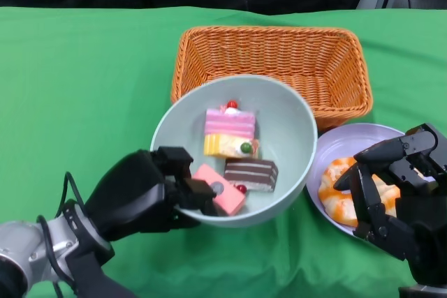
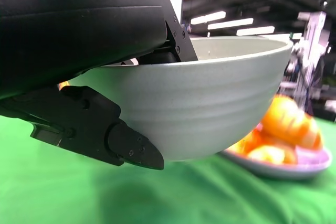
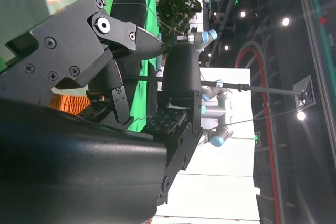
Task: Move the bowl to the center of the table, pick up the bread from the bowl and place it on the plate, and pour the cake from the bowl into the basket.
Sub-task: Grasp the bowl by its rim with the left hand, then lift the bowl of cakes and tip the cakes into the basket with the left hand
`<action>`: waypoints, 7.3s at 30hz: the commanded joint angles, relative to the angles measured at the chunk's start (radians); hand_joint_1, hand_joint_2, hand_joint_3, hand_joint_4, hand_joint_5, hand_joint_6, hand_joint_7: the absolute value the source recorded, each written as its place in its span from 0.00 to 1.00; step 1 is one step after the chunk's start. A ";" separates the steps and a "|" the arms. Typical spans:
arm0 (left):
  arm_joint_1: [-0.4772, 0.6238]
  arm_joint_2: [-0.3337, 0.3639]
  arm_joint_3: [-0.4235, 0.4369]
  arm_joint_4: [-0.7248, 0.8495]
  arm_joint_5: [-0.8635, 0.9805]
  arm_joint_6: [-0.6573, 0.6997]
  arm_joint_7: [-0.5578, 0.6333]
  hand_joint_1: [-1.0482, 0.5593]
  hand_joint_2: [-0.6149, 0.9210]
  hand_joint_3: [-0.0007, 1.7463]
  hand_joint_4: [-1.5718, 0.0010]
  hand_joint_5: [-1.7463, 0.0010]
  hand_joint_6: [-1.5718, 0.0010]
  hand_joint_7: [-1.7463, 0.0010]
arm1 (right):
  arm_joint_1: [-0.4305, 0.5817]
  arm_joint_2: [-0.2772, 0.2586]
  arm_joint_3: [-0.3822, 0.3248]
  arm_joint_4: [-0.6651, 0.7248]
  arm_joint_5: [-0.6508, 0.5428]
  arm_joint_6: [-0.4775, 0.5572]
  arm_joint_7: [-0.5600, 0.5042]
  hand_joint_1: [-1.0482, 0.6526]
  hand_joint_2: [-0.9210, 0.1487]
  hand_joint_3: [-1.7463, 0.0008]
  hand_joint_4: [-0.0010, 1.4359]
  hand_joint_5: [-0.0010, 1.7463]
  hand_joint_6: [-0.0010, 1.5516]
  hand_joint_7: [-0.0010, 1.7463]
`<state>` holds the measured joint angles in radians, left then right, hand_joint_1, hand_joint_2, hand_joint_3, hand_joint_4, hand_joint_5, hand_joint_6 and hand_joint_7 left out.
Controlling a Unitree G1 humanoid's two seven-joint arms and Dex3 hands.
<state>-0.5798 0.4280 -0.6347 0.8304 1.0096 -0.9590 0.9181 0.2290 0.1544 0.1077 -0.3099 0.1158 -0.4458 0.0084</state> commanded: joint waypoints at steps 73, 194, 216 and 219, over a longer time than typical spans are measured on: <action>-0.480 -0.507 0.419 0.398 -0.646 0.168 -0.817 0.66 0.82 0.52 0.63 0.03 0.55 0.19 | -0.081 -0.001 0.047 0.413 -0.153 -0.242 -0.010 0.46 0.29 0.59 0.49 0.89 0.41 0.75; -0.685 -0.629 1.071 0.441 -1.399 1.086 -1.393 0.62 0.90 0.60 0.54 0.08 0.54 0.17 | -0.127 -0.003 0.054 0.576 -0.179 -0.369 -0.020 0.46 0.37 0.49 0.50 0.87 0.40 0.78; -0.684 -0.622 1.070 0.431 -1.397 1.087 -1.412 0.61 0.94 0.55 0.55 0.08 0.56 0.15 | -0.124 -0.003 0.055 0.575 -0.183 -0.373 -0.021 0.44 0.35 0.51 0.50 0.87 0.40 0.79; -0.680 -0.618 1.046 0.423 -1.381 1.045 -1.439 0.62 0.88 0.63 0.55 0.07 0.54 0.16 | -0.122 -0.007 0.056 0.573 -0.174 -0.372 -0.014 0.44 0.35 0.51 0.50 0.87 0.39 0.78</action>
<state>-1.2161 -0.2034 0.4205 1.2743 -0.3790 0.1178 -0.4921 0.1016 0.1547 0.1688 0.2688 -0.0727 -0.8103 -0.0074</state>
